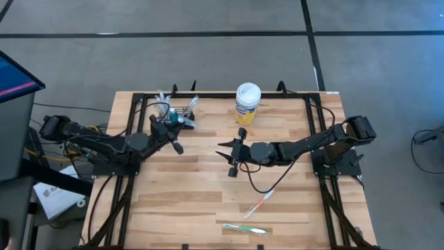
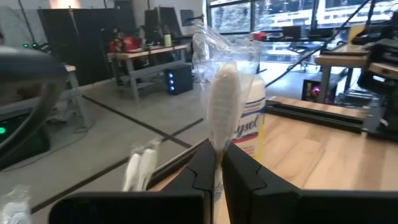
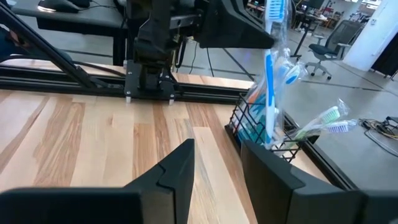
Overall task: Pick & Place toothbrushing station
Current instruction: Put the blue toothbrush into the mesh organizer
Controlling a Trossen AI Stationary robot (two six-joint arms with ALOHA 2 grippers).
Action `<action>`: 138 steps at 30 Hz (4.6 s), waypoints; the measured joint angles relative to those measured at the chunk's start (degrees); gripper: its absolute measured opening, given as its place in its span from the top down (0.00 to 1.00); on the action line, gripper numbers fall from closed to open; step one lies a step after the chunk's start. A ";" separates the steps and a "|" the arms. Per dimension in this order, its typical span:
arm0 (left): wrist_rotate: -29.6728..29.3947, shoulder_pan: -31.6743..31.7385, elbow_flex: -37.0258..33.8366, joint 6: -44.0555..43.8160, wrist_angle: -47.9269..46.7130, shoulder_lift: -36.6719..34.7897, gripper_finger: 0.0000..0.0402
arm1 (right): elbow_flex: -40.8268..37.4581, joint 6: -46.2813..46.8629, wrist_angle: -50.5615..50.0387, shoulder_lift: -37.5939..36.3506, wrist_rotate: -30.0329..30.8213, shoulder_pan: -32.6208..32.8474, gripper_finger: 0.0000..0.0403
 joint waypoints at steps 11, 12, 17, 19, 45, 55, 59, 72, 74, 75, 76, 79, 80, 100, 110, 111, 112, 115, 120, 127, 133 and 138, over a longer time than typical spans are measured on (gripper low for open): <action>-2.06 2.81 0.00 -2.88 -2.33 0.02 0.99 | 0.00 0.02 -0.11 -0.02 0.00 0.00 0.69; -1.93 3.27 0.00 -2.86 -2.37 0.02 0.99 | 0.00 0.02 -0.13 -0.02 -0.02 0.00 0.69; -1.82 5.92 0.00 -2.86 -2.99 0.02 0.99 | 0.00 0.02 -0.13 -0.02 -0.02 0.00 0.69; 0.09 7.35 0.00 -3.07 -3.13 0.02 0.99 | 0.00 0.02 -0.13 -0.02 -0.02 0.00 0.69; 14.11 26.10 7.50 -7.85 -20.17 0.02 0.99 | 0.00 0.02 -0.63 -0.02 -0.04 -0.04 0.70; 17.41 29.22 7.54 -7.61 -19.74 0.00 0.99 | 0.00 0.02 -0.69 -0.02 -0.04 -0.02 0.69; 18.79 30.07 7.54 -7.56 -19.61 0.00 0.99 | 0.00 0.02 -0.73 -0.02 -0.04 -0.04 0.70; 19.80 30.97 9.07 -7.15 -20.34 0.07 0.99 | 0.00 0.02 -0.75 -0.02 -0.04 -0.31 0.70; 19.79 30.97 9.07 -6.89 -20.19 0.41 0.99 | 0.00 0.02 -0.76 -0.02 -0.07 -0.33 0.70; 19.81 30.97 9.09 -6.98 -20.12 0.81 0.99 | 0.00 0.02 -0.76 -0.02 -0.07 -0.33 0.70; 19.89 30.97 9.09 -7.18 -20.57 1.10 0.99 | 0.00 0.02 -0.76 -0.02 -0.07 -0.32 0.70; 19.91 30.97 9.07 -7.32 -20.34 2.51 0.99 | 0.00 0.02 -0.76 -0.02 -0.09 -0.31 0.70; 19.91 30.97 9.07 -7.34 -20.42 3.15 0.99 | 0.00 0.02 -0.76 -0.02 -0.14 -0.31 0.70; 20.17 30.97 9.07 -9.50 -19.83 12.65 0.99 | 0.00 0.02 -0.81 -0.02 -0.24 -0.33 0.70; 20.92 32.09 9.07 -11.99 -19.96 16.76 0.99 | 0.00 0.02 -0.84 0.00 -0.24 -0.33 0.70; 21.22 32.30 9.07 -12.21 -19.92 17.13 0.99 | 0.00 0.02 -0.87 0.00 -0.24 -0.34 0.70; 21.23 32.36 9.07 -12.47 -19.86 17.47 0.99 | 0.00 0.02 -0.96 0.00 -0.24 -0.35 0.70; 21.22 32.37 9.07 -12.50 -19.88 17.99 0.96 | 0.00 0.02 -1.30 0.00 -0.24 -0.35 0.70; 21.29 32.15 9.07 -12.50 -19.89 17.98 0.92 | 0.00 0.02 -1.42 0.02 -0.24 -0.35 0.70; 21.07 32.15 9.01 -12.13 -19.88 16.50 0.86 | 0.00 0.02 -1.44 0.02 -0.24 -0.35 0.70; 21.07 31.80 9.01 -11.56 -20.16 13.22 0.77 | 0.00 0.02 -1.45 0.02 -0.24 -0.35 0.70; 21.10 31.56 9.01 -11.41 -20.71 11.07 0.69 | 0.00 0.02 -1.48 0.02 -0.24 -0.35 0.70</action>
